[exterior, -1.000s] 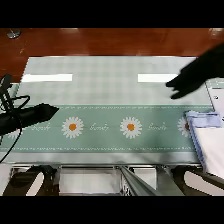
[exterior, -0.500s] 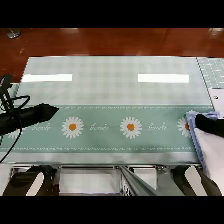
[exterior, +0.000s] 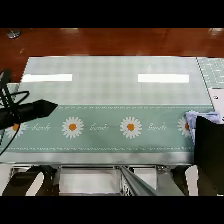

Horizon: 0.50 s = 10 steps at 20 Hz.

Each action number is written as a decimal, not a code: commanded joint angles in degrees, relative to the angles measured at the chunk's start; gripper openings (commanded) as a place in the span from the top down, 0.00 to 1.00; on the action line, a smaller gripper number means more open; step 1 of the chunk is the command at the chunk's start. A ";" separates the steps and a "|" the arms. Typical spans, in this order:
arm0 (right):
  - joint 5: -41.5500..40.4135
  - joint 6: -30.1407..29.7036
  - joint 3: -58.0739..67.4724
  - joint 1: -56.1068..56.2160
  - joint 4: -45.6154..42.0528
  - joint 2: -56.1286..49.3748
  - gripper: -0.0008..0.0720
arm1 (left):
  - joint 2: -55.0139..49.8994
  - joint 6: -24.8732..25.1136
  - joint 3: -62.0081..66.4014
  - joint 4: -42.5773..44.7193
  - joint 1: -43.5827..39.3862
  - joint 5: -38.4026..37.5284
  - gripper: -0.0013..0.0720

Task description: Fold the shirts.

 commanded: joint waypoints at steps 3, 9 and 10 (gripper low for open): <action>-17.40 -7.58 16.13 22.05 38.05 -15.78 0.96 | -15.54 2.10 23.39 -2.51 -2.91 -1.84 0.95; -20.13 1.11 20.09 61.37 2.38 -33.75 0.96 | -27.67 -5.14 35.26 17.14 -16.76 -6.64 0.95; -17.20 1.99 19.17 63.76 -1.53 -36.76 0.96 | -27.67 -9.25 31.04 22.03 -17.77 -5.92 0.95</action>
